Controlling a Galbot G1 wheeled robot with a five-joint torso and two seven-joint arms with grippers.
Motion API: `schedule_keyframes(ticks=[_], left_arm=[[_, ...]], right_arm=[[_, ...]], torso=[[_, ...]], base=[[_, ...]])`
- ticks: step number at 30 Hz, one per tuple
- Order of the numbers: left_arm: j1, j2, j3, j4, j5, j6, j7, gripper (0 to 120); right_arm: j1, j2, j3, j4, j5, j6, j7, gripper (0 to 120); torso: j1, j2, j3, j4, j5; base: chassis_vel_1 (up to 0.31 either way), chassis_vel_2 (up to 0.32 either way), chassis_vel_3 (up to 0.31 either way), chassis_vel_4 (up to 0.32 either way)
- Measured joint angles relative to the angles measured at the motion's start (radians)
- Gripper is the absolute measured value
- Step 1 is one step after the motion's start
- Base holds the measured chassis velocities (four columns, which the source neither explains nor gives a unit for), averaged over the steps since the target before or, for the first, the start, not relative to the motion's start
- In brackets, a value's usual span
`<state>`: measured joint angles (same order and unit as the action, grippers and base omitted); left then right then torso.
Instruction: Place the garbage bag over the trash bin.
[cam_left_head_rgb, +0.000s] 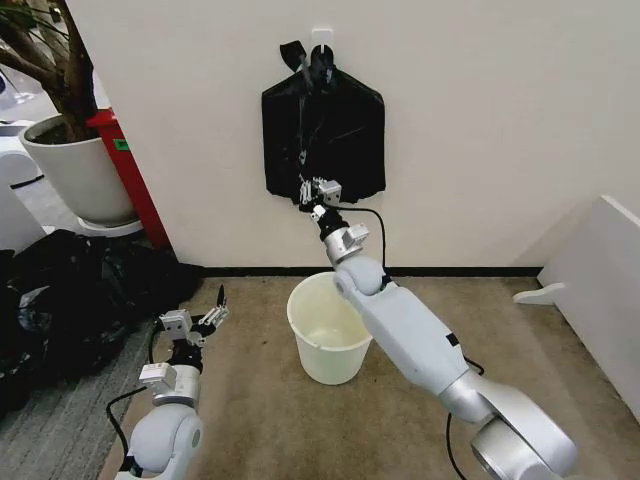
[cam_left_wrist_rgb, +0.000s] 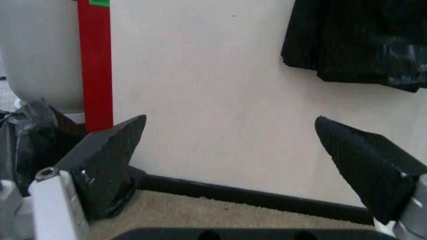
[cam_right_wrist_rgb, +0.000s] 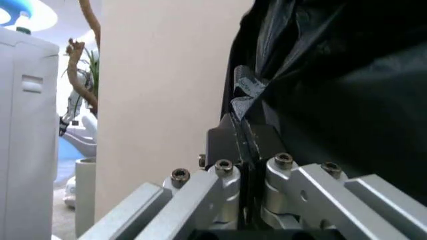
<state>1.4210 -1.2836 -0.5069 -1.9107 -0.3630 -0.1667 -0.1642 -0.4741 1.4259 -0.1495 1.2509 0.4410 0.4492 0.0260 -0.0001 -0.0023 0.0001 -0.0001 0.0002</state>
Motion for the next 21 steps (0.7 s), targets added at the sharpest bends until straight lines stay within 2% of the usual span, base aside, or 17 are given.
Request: schedule_keyframes(ticks=[10, 21], left_arm=[[-0.001, -0.003, 0.002, 0.000, 0.000, 0.002, -0.001, 100], [-0.001, 0.000, 0.002, -0.003, 0.000, 0.002, -0.002, 100]], right_arm=[[-0.070, -0.030, -0.003, 0.006, -0.029, 0.048, -0.080, 0], [-0.122, -0.037, -0.020, 0.015, -0.049, 0.063, -0.091, 0]], torso=[[0.000, 0.000, 0.000, 0.0000, 0.0000], [0.000, 0.000, 0.000, 0.0000, 0.0000]], base=[[0.000, 0.000, 0.000, 0.000], [0.000, 0.000, 0.000, 0.000]])
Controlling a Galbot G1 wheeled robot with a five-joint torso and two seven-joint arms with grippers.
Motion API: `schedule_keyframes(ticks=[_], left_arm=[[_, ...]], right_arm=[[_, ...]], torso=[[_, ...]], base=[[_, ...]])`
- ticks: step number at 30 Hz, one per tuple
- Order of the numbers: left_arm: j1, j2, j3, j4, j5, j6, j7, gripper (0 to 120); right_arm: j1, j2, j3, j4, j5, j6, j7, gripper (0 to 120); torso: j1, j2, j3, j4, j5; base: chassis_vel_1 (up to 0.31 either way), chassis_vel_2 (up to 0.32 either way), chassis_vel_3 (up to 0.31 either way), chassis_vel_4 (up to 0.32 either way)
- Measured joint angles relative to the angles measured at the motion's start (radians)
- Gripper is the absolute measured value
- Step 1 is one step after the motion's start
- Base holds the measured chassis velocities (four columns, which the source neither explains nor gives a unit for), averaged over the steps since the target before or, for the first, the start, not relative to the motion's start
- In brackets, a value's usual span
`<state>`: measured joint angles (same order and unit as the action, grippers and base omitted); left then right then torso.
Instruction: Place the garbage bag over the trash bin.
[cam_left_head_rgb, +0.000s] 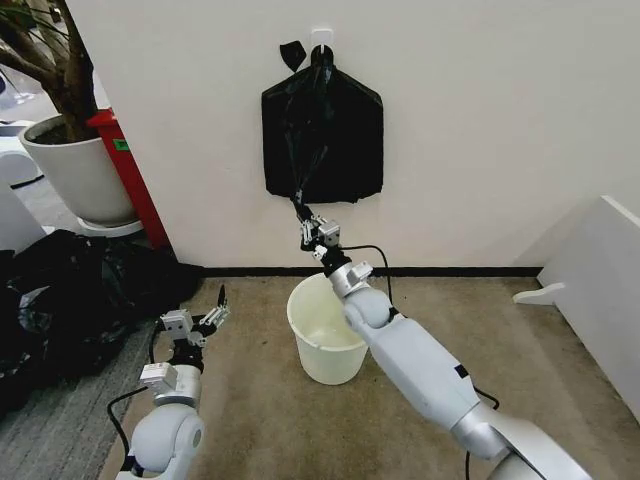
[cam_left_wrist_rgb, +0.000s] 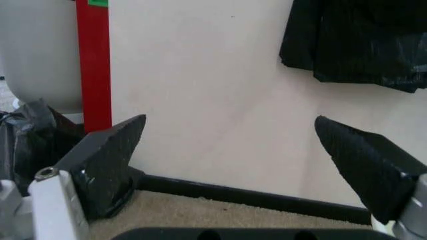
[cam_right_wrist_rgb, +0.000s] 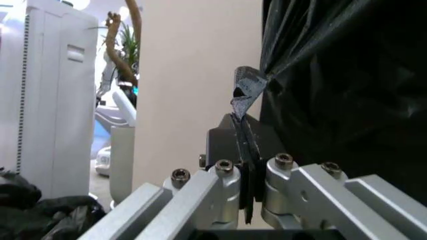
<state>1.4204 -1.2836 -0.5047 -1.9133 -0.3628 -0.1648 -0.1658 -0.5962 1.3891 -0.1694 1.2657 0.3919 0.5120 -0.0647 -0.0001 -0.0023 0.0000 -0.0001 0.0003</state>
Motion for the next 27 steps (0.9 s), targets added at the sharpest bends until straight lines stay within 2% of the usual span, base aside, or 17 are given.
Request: schedule_keyframes(ticks=[22, 27], left_arm=[[-0.003, 0.003, 0.002, 0.005, -0.002, -0.001, -0.004, 100], [-0.002, 0.005, 0.002, 0.006, -0.003, -0.001, -0.004, 100]], right_arm=[[-0.073, 0.014, -0.013, -0.021, -0.056, 0.030, -0.013, 0], [-0.074, 0.021, -0.002, -0.010, -0.063, 0.034, 0.024, 0]], torso=[[0.000, 0.000, 0.000, -0.0001, -0.0001], [0.000, 0.000, 0.000, 0.0000, 0.0000]], base=[[0.000, 0.000, 0.000, 0.000], [0.000, 0.000, 0.000, 0.000]])
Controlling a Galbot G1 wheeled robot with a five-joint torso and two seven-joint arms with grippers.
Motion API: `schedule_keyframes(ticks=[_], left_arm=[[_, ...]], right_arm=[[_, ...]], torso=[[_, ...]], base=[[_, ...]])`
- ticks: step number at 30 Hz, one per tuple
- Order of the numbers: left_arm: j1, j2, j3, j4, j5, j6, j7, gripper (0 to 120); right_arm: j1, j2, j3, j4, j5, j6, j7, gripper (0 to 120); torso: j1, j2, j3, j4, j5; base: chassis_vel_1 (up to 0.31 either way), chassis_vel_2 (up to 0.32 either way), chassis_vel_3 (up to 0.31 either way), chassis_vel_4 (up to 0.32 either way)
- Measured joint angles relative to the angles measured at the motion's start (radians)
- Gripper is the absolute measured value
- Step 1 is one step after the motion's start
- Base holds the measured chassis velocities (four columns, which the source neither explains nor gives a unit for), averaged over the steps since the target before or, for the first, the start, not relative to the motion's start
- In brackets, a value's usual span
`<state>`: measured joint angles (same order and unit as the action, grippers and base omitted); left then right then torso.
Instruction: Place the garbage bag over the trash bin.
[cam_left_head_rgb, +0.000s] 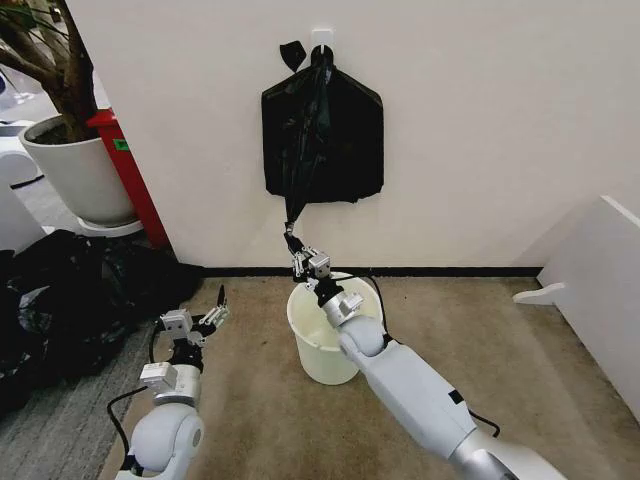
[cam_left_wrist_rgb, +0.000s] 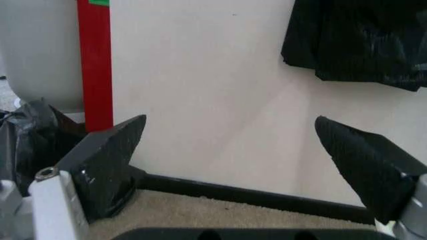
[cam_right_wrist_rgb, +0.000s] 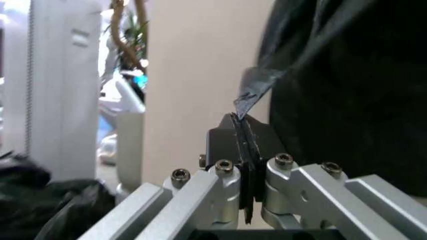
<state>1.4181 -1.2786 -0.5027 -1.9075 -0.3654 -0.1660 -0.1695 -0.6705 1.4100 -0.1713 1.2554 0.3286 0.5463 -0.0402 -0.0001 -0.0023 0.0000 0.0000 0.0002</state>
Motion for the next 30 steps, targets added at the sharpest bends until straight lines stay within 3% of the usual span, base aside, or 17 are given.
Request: schedule_keyframes(ticks=[9, 14, 16, 20, 22, 27, 30], left_arm=[[0.001, 0.009, -0.006, -0.003, -0.016, -0.001, 0.000, 100], [-0.002, 0.009, -0.005, 0.003, -0.017, -0.004, -0.001, 100], [-0.002, 0.009, -0.005, 0.004, -0.017, -0.004, -0.001, 100], [-0.008, 0.006, -0.001, 0.012, -0.017, -0.005, -0.001, 100], [-0.008, 0.006, 0.000, 0.012, -0.017, -0.005, -0.001, 100], [-0.010, 0.004, 0.001, 0.013, -0.015, -0.005, -0.001, 100], [-0.010, 0.003, 0.002, 0.014, -0.013, -0.005, -0.001, 100]], right_arm=[[-0.006, -0.043, 0.019, 0.144, -0.064, 0.023, 0.093, 26], [-0.038, -0.101, 0.035, 0.237, -0.087, 0.023, 0.099, 50], [-0.039, -0.106, 0.041, 0.241, -0.091, 0.023, 0.100, 51], [-0.047, -0.139, 0.107, 0.259, -0.118, 0.023, 0.100, 71], [-0.053, -0.145, 0.109, 0.262, -0.109, 0.020, 0.101, 72], [-0.122, -0.176, 0.084, 0.340, -0.019, -0.149, 0.276, 95], [-0.124, -0.178, 0.084, 0.361, -0.020, -0.192, 0.314, 98]], torso=[[0.000, 0.000, 0.000, 0.0000, 0.0000], [0.000, 0.000, 0.000, -0.0001, 0.0002], [0.000, 0.000, 0.000, -0.0001, 0.0001], [0.000, 0.000, 0.000, -0.0001, 0.0000], [0.000, 0.000, 0.000, 0.0000, -0.0001], [0.000, 0.000, 0.000, -0.0001, 0.0002], [0.000, 0.000, 0.000, -0.0001, 0.0001]], base=[[0.000, 0.000, 0.000, 0.000], [0.000, 0.000, 0.000, 0.000], [0.000, 0.000, 0.000, 0.000], [0.000, 0.000, 0.000, 0.000], [0.000, 0.000, 0.000, 0.000], [0.000, 0.000, 0.000, 0.000], [0.000, 0.000, 0.000, 0.000]])
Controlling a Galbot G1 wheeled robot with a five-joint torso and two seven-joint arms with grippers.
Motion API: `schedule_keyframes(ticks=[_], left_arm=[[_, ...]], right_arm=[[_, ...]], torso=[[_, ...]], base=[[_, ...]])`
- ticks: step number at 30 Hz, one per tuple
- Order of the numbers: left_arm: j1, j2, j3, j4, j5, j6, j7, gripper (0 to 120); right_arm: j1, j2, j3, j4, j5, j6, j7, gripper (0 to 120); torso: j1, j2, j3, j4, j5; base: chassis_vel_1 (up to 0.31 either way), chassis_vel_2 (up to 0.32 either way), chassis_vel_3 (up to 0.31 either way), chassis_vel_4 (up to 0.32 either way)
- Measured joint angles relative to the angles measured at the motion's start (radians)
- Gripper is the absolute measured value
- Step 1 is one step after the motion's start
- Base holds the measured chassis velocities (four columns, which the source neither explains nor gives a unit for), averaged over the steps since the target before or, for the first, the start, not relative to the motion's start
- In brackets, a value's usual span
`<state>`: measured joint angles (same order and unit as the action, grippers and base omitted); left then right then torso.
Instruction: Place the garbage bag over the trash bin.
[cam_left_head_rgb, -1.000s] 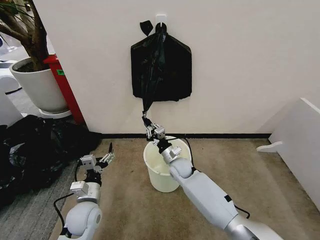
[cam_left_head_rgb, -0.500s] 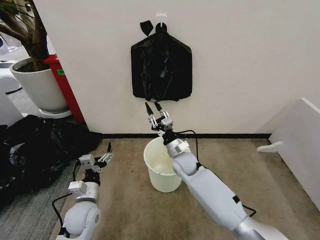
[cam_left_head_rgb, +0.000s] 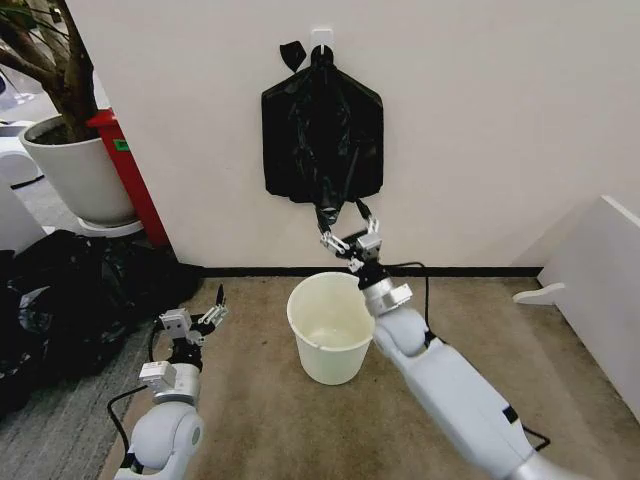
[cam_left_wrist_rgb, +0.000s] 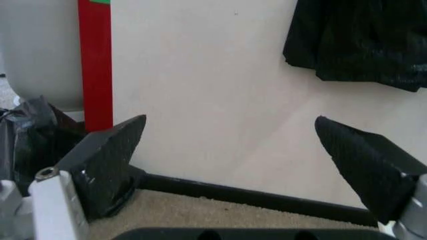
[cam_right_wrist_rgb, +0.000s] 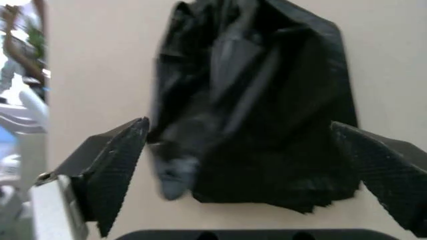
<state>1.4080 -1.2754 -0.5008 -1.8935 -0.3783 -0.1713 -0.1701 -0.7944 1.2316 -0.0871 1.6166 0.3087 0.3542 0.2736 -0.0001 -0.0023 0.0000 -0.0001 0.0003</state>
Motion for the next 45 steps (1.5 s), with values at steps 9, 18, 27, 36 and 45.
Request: schedule_keyframes(ticks=[9, 18, 27, 36, 45], left_arm=[[0.001, -0.004, 0.002, 0.014, 0.014, -0.007, 0.000, 100], [-0.012, -0.001, -0.004, 0.045, 0.013, -0.008, 0.000, 100], [-0.025, 0.000, -0.008, 0.084, 0.007, -0.020, -0.002, 100], [-0.029, 0.000, -0.005, 0.088, 0.006, -0.021, -0.002, 100], [-0.025, -0.001, -0.002, 0.082, 0.008, -0.021, -0.003, 100]], right_arm=[[0.146, -0.040, -0.043, 0.008, -0.285, -0.082, -0.013, 100], [0.331, -0.010, -0.130, -0.077, -0.415, -0.206, -0.078, 100], [0.479, 0.011, -0.088, -0.187, -0.601, -0.233, -0.351, 100], [0.482, -0.018, -0.005, -0.205, -0.691, -0.174, -0.513, 98], [0.488, -0.016, 0.030, -0.227, -0.789, -0.204, -0.548, 77]], torso=[[0.000, 0.000, 0.000, 0.0000, -0.0002], [0.000, 0.000, 0.000, 0.0001, -0.0001], [0.000, 0.000, 0.000, 0.0001, -0.0002], [0.000, 0.000, 0.000, -0.0002, 0.0000], [0.000, 0.000, 0.000, 0.0002, -0.0001]], base=[[0.000, 0.000, 0.000, 0.000], [0.000, 0.000, 0.000, 0.000], [0.000, 0.000, 0.000, 0.000], [0.000, 0.000, 0.000, 0.000], [0.000, 0.000, 0.000, 0.000]])
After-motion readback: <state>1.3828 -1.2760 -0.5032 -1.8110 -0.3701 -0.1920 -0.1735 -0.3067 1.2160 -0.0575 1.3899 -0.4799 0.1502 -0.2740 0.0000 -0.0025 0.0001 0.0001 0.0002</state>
